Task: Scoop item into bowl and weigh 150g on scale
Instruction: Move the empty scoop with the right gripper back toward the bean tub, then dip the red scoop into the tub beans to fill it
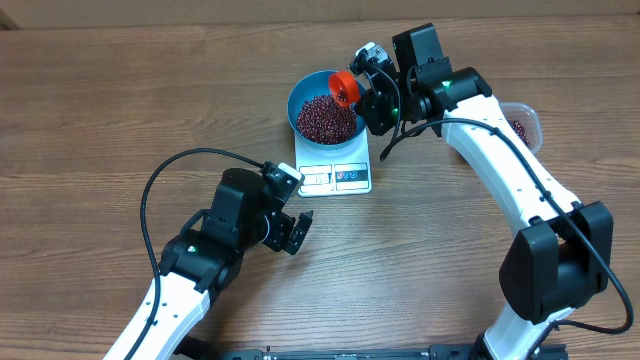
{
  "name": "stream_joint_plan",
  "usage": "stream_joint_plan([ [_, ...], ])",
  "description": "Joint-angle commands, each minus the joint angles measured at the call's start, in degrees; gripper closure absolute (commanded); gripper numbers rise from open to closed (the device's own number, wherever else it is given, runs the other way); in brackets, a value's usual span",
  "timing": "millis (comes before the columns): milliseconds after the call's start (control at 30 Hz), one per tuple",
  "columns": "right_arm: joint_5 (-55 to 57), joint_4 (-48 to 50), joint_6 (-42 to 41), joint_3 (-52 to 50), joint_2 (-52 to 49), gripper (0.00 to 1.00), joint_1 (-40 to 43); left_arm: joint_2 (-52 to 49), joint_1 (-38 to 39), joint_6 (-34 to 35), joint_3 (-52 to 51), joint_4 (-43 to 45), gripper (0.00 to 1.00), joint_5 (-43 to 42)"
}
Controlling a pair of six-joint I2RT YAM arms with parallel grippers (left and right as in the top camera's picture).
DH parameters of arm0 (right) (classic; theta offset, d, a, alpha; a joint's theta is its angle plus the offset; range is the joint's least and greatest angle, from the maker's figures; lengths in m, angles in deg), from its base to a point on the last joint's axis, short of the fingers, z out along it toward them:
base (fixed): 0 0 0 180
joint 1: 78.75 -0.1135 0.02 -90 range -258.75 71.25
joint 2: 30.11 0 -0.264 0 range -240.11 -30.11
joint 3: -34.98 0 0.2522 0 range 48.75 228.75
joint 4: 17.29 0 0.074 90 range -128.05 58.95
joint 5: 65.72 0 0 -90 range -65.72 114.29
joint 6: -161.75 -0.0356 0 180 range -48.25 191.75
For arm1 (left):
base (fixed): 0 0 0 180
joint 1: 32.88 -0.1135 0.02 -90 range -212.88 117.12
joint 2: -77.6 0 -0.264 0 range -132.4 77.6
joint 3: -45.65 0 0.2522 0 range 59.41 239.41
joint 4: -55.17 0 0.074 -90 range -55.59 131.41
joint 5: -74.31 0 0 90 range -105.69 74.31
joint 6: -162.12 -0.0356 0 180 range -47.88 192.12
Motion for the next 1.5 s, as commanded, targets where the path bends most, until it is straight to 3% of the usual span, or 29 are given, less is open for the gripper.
stream_joint_plan([
  [0, -0.68, 0.26, -0.22, 1.42, 0.50, 0.96, -0.04, -0.24, -0.20, 0.52, -0.20, 0.02, 0.00, 0.35],
  [733, -1.27, 0.66, -0.04, 1.42, 0.50, 0.96, -0.33, -0.24, -0.20, 0.52, -0.20, 0.04, 0.00, 0.35],
  [1167, -31.56, -0.68, -2.19, 1.46, 0.81, 0.96, 9.81, -0.24, -0.20, 0.52, -0.20, 0.04, 0.00, 0.35],
  [1467, -39.21, -7.72, -1.14, 1.46, 5.44, 0.96, 22.38, -0.24, -0.20, 0.52, -0.20, 0.04, 0.00, 0.35],
])
